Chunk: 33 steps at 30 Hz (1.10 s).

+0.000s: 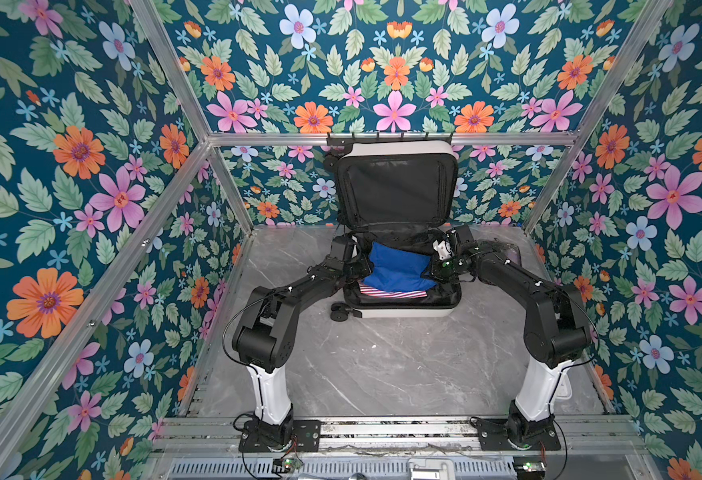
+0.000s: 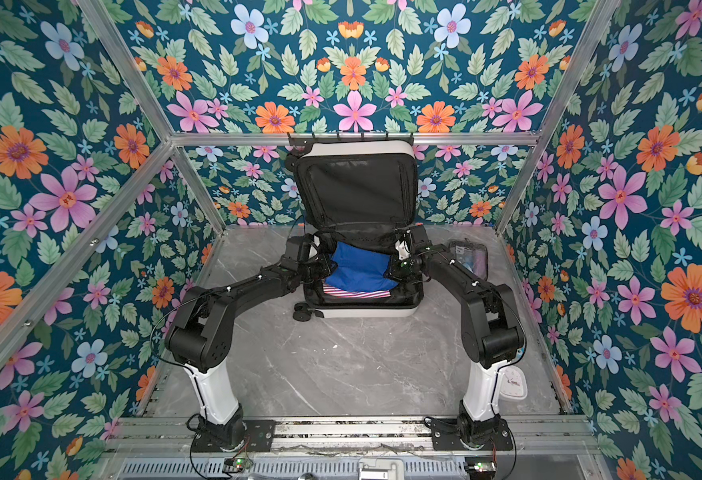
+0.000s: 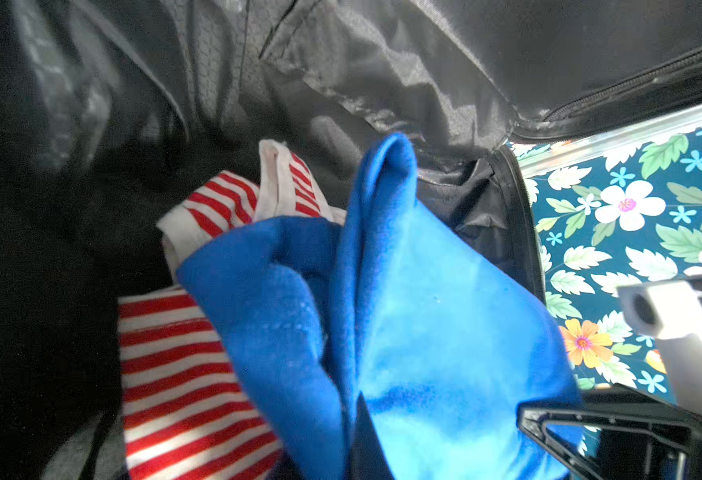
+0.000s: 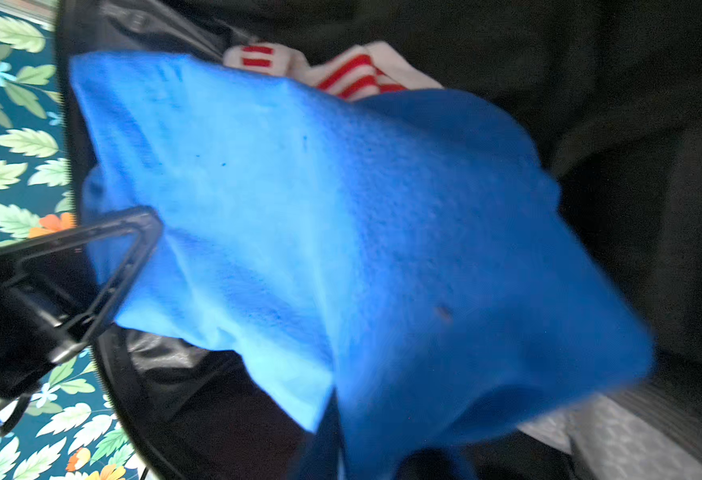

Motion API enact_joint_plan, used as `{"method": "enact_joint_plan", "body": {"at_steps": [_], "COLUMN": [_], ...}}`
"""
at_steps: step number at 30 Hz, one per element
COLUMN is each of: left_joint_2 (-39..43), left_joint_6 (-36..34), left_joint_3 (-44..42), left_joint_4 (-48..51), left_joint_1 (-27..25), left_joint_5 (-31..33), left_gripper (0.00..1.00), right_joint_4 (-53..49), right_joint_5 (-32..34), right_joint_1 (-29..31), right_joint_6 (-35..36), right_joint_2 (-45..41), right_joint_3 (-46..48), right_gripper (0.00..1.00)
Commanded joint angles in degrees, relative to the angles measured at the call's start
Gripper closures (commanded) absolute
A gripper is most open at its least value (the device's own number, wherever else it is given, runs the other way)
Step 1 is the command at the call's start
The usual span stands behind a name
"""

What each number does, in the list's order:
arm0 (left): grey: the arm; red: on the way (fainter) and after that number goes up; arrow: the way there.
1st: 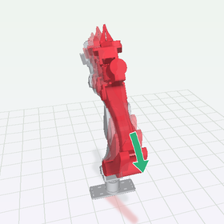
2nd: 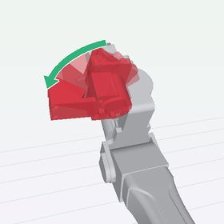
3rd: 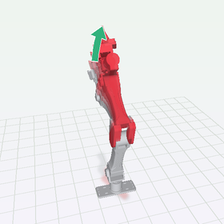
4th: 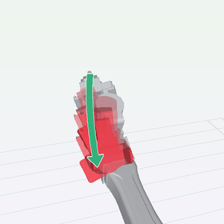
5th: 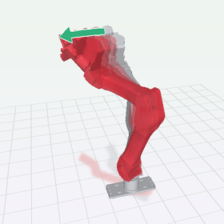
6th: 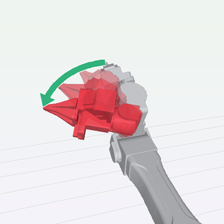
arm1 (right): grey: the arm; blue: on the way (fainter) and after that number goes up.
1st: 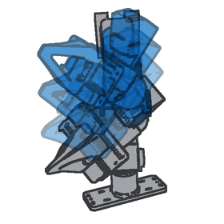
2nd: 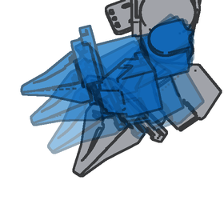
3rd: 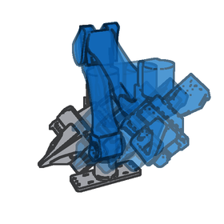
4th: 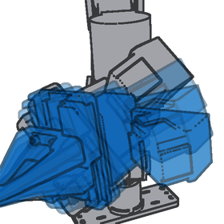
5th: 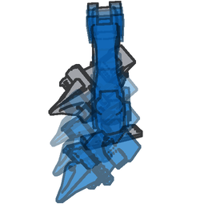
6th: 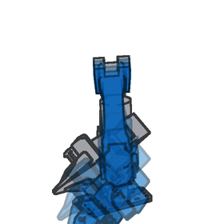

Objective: Pack the luggage
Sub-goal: 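Lower the blue shirt onto the striped shirt with both grippers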

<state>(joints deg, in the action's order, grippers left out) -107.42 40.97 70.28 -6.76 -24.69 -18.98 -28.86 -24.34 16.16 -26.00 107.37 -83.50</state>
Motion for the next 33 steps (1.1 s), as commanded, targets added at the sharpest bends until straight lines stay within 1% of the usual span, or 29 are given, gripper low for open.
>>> {"method": "enact_joint_plan", "body": {"at_steps": [1, 3, 4, 5, 6, 8, 11, 14, 19, 21, 25, 27, 29, 31, 33], "left_joint_2": [0.83, 1.52, 1.97, 2.49, 3.01, 4.02, 5.47, 6.64, 8.71, 9.60, 11.45, 11.79, 10.91, 9.56, 8.33], "left_joint_6": [-1.10, -1.61, -1.75, -1.87, -1.95, -2.33, -3.12, -4.07, -5.96, -6.54, -7.04, -6.97, -6.79, -7.00, -7.31], "left_joint_3": [-0.93, -0.94, -0.98, -0.94, -1.09, -0.94, -0.28, 0.87, 3.33, 3.63, 3.11, 2.50, 2.22, 2.73, 2.68], "left_joint_4": [1.67, 2.57, 2.98, 3.47, 3.73, 4.32, 5.67, 7.50, 12.00, 12.80, 12.57, 11.06, 9.31, 9.09, 8.57], "left_joint_1": [0.33, 0.34, 0.34, 0.43, 0.52, 0.68, 0.69, 0.69, 0.69, 0.69, 0.69, 0.69, 0.41, -0.13, -0.97], "left_joint_5": [2.42, 3.14, 3.43, 3.82, 4.12, 4.52, 5.55, 7.12, 11.87, 13.04, 13.62, 11.98, 8.38, 6.79, 5.88], "left_gripper": [0.96, 0.85, 0.73, 0.66, 0.60, 0.54, 0.49, 0.49, 0.49, 0.50, 0.52, 0.56, 0.60, 0.65, 0.67], "right_joint_4": [0.32, 0.56, 0.47, 0.33, 0.14, -0.29, -1.17, -2.11, -3.83, -3.07, -0.86, 0.07, 0.78, 1.10, 1.34], "right_joint_5": [1.00, 2.08, 2.63, 3.20, 3.75, 5.04, 5.94, 6.93, 10.18, 9.65, 5.50, 4.37, 4.21, 4.29, 4.68], "right_joint_1": [-0.04, 0.01, 0.00, 0.01, -0.01, -0.08, -0.15, -0.15, -0.14, -0.15, 0.05, 0.58, 1.58, 2.44, 3.10], "right_joint_6": [0.90, 1.08, 1.19, 1.30, 1.58, 1.97, 2.31, 2.33, 1.59, 1.34, 0.17, -0.44, -0.72, -0.83, -1.03], "right_joint_2": [-1.22, -2.55, -3.32, -3.95, -4.50, -5.39, -6.11, -6.88, -8.63, -9.46, -9.62, -9.31, -8.51, -7.37, -5.99], "right_joint_3": [0.73, 1.35, 1.56, 1.67, 1.68, 1.50, 0.78, 0.05, -0.39, 0.32, 2.03, 2.70, 3.07, 2.98, 2.83], "right_gripper": [0.52, 0.42, 0.38, 0.36, 0.34, 0.31, 0.31, 0.31, 0.31, 0.31, 0.35, 0.37, 0.40, 0.41, 0.42]}}
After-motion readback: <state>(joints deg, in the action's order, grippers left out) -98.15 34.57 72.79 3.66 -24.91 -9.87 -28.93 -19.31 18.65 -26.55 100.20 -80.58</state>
